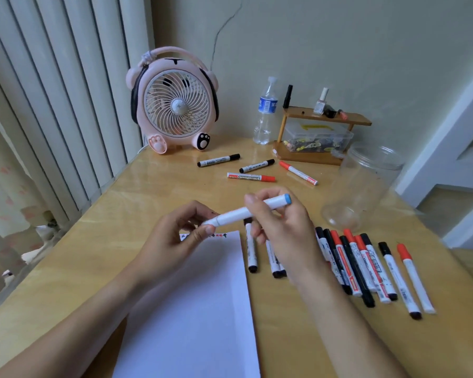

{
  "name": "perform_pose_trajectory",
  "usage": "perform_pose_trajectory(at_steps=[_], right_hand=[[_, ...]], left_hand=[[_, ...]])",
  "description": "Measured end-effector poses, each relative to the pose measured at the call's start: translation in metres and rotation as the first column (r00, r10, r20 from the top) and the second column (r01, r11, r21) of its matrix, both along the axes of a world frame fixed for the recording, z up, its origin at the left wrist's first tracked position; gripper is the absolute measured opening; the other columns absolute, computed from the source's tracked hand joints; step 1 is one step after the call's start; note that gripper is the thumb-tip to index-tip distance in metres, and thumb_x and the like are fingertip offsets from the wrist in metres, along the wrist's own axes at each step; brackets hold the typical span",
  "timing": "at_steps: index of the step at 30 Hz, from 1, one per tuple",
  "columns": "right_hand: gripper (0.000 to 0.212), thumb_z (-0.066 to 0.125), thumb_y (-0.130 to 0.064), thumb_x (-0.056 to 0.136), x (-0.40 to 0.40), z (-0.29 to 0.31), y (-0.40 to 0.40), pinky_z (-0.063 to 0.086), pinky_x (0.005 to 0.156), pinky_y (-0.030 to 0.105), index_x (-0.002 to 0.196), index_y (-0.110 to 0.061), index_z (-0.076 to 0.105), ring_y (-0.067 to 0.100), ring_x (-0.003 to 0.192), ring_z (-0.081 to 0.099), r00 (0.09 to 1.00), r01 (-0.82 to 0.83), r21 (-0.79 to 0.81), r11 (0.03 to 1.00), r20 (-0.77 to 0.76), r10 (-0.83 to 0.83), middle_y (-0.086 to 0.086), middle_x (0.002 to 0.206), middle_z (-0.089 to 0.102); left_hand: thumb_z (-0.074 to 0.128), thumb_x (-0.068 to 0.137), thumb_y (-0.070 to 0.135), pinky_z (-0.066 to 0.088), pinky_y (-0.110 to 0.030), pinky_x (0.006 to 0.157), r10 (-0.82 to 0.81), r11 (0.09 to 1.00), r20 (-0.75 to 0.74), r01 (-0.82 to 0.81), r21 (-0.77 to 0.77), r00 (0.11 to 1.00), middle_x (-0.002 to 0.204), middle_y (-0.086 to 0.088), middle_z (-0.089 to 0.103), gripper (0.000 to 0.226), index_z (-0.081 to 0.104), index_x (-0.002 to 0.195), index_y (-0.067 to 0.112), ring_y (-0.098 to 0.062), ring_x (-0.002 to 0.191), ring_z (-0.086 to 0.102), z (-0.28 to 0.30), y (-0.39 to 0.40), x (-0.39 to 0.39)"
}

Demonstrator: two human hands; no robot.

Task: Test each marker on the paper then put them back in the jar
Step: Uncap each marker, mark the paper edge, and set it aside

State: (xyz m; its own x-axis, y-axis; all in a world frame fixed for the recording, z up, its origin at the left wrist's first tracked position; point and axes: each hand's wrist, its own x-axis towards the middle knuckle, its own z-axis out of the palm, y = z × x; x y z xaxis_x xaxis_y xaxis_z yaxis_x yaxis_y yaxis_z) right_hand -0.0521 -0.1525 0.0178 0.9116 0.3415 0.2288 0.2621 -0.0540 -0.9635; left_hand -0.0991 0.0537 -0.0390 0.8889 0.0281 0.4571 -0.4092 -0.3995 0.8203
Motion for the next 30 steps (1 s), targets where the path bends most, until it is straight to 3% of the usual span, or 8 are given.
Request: perform_pose_trajectory(at_steps=[2,5,9,12,16,22,26,30], right_hand=[[0.017,0.075,-0.023,0.094,-0.013,0.023,-0.022,0.052,0.058,0.034,0.093,-0.012,0.062,0.017,0.057,0.063,1.000,0.003,-0.047,0.999,0.015,-0.002,0.002,0.067,0.065],[0.009,0.074,-0.020,0.092,-0.042,0.046,-0.066,0.059,0.062,0.045,0.089,-0.022,0.065,0.019,0.056,0.068,0.997,-0.060,-0.375,0.925,0.028,0.076,0.002,0.078,0.070],[0.008,0.059,-0.032,0.094,-0.082,0.057,-0.125,0.047,0.052,0.028,0.095,-0.039,0.061,0.007,0.055,0.052,0.998,-0.039,-0.732,0.681,0.005,0.062,-0.010,0.087,0.065],[0.008,0.057,-0.032,0.093,-0.098,0.065,-0.170,0.039,0.049,0.019,0.094,-0.037,0.063,0.013,0.057,0.052,0.995,0.097,-0.745,0.660,0.068,-0.070,-0.008,0.081,0.064],[0.007,0.062,-0.029,0.090,-0.110,0.076,-0.259,0.043,0.056,0.021,0.090,-0.033,0.068,0.005,0.065,0.062,0.907,0.416,-0.643,0.643,0.242,-0.345,-0.014,0.075,0.065],[0.009,0.066,-0.023,0.093,-0.137,0.047,-0.404,0.042,0.062,0.026,0.097,-0.032,0.068,0.006,0.078,0.061,0.619,0.760,-0.484,0.434,0.335,-0.710,-0.009,0.082,0.066],[0.009,0.067,-0.020,0.090,-0.143,-0.034,-0.473,0.044,0.065,0.033,0.096,-0.026,0.063,0.022,0.079,0.062,0.461,0.796,-0.532,0.287,0.226,-0.858,-0.005,0.083,0.067],[0.011,0.066,-0.022,0.091,-0.136,-0.141,-0.499,0.055,0.075,0.037,0.100,-0.016,0.062,0.030,0.088,0.064,0.438,0.610,-0.739,0.286,0.014,-0.899,0.005,0.093,0.065]], left_hand=[[0.066,0.095,0.022,0.049,-0.023,0.077,-0.027,0.998,0.004,0.026,0.049,1.000,0.096,0.005,0.072,0.005,0.067,0.099,0.020,-0.012,0.084,0.065,0.008,-0.004,-0.006],[0.068,0.093,0.022,0.051,-0.027,0.077,-0.124,0.979,0.009,0.121,0.162,0.992,0.098,0.004,0.073,0.005,0.068,0.098,0.023,-0.017,0.086,0.066,0.027,-0.021,-0.015],[0.069,0.094,0.019,0.050,-0.030,0.076,-0.264,0.925,0.068,0.232,0.302,0.962,0.097,0.010,0.070,0.010,0.067,0.100,0.027,-0.017,0.087,0.064,0.046,-0.080,-0.025],[0.064,0.099,0.015,0.051,-0.030,0.080,-0.287,0.928,0.089,0.254,0.272,0.954,0.105,0.012,0.063,0.020,0.062,0.114,0.028,-0.017,0.095,0.063,0.042,-0.142,-0.023],[0.058,0.102,0.027,0.048,-0.032,0.098,-0.294,0.918,-0.020,0.288,0.273,0.956,0.131,0.014,0.049,0.051,0.033,0.146,0.033,-0.007,0.122,0.053,0.010,-0.230,-0.026],[0.036,0.106,0.053,0.026,-0.031,0.116,-0.522,0.590,-0.052,0.404,0.699,0.852,0.157,0.016,0.039,0.048,0.043,0.149,0.033,-0.002,0.147,0.031,-0.039,-0.304,-0.034],[0.026,0.107,0.058,0.011,-0.030,0.122,-0.539,0.529,-0.052,0.386,0.756,0.841,0.164,0.023,0.027,0.051,0.040,0.153,0.043,-0.001,0.153,0.019,-0.039,-0.306,-0.017],[0.029,0.104,0.061,0.017,-0.035,0.121,-0.510,0.529,-0.129,0.428,0.733,0.851,0.163,0.025,0.027,0.050,0.040,0.151,0.048,-0.003,0.153,0.020,-0.034,-0.310,-0.011]])
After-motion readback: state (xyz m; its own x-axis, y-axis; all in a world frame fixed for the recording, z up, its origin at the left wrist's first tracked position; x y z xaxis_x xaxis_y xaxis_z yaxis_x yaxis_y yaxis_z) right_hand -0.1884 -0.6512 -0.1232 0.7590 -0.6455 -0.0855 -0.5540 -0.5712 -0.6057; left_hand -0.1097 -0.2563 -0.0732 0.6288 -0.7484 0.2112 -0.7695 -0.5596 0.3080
